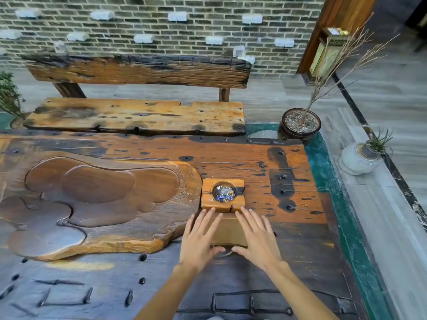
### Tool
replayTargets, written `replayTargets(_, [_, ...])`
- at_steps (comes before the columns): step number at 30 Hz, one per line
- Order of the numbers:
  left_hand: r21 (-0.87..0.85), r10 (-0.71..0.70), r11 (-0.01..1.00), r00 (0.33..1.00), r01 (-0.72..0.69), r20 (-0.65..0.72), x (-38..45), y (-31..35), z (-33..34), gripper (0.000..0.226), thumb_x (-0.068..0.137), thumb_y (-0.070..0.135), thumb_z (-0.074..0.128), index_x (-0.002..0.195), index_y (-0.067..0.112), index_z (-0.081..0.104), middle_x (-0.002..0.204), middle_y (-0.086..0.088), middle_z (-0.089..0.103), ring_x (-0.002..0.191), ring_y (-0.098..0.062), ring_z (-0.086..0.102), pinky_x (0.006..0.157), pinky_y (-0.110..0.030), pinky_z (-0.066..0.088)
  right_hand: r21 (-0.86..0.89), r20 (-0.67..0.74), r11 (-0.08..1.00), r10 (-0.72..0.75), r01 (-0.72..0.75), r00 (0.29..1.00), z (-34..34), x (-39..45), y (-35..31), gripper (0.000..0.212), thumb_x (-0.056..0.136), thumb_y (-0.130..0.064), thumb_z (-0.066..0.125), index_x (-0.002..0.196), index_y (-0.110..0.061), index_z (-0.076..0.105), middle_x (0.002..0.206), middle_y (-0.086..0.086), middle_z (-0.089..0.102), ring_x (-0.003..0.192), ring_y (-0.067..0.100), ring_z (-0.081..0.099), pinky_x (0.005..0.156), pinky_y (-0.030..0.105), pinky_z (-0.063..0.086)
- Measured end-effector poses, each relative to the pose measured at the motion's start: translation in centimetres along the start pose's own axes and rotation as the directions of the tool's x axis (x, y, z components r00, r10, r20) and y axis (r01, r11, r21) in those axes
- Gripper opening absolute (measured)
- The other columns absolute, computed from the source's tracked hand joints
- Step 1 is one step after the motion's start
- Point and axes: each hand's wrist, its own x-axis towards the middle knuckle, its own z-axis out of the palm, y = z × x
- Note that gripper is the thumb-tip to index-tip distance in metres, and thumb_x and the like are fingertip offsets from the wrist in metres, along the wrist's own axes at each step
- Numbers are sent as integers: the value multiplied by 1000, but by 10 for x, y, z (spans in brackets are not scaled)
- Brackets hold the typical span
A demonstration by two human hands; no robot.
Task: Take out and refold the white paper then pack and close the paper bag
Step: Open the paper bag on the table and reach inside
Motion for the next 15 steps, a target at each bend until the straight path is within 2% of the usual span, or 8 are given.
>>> replayTargets(1, [0,15,1000,998,-15,69,5,0,2,109,67,65,69,154,34,10,164,6,14,151,-21,18,119,-47,10,-5,58,1000,-4,5,998,3,5,0,112,66,-69,70,155,-24,20,165,-3,15,151,19,18,120,50,22])
replayTargets(5, [52,19,998,983,-29,184,14,-4,21,117,63,53,79,154,31,9,164,5,12,152,-20,8,117,-49,4,-94,133,995,4,9,991,25,18,3,122,60,-59,81,156,-21,16,165,0,15,151,21,20,120,54,21])
replayTargets(8, [64,11,998,972,-27,234,17,-7,27,119,56,49,85,153,28,20,162,4,24,149,-19,22,116,-50,9,-113,158,994,6,12,987,34,24,4,121,60,-50,85,156,-20,17,164,0,21,149,20,26,119,55,22])
replayTargets(10, [48,21,998,973,-33,228,18,-9,31,119,54,45,87,152,26,23,160,3,31,147,-20,29,115,-50,12,-116,167,993,14,6,986,38,26,6,119,61,-41,87,156,-20,19,163,0,26,147,20,31,118,54,25])
replayTargets(13, [43,39,998,974,-50,222,21,-12,32,116,59,43,85,153,28,18,161,5,29,149,-19,25,116,-49,10,-110,160,994,13,5,987,38,28,7,113,63,-30,88,155,-20,23,160,1,32,144,20,37,115,54,30])
replayTargets(15, [36,46,998,974,-56,224,23,-14,32,113,63,44,82,153,29,16,161,5,26,150,-19,22,117,-49,8,-103,159,994,-6,22,987,37,28,8,108,68,-29,83,155,-20,21,161,0,29,145,20,35,116,54,29])
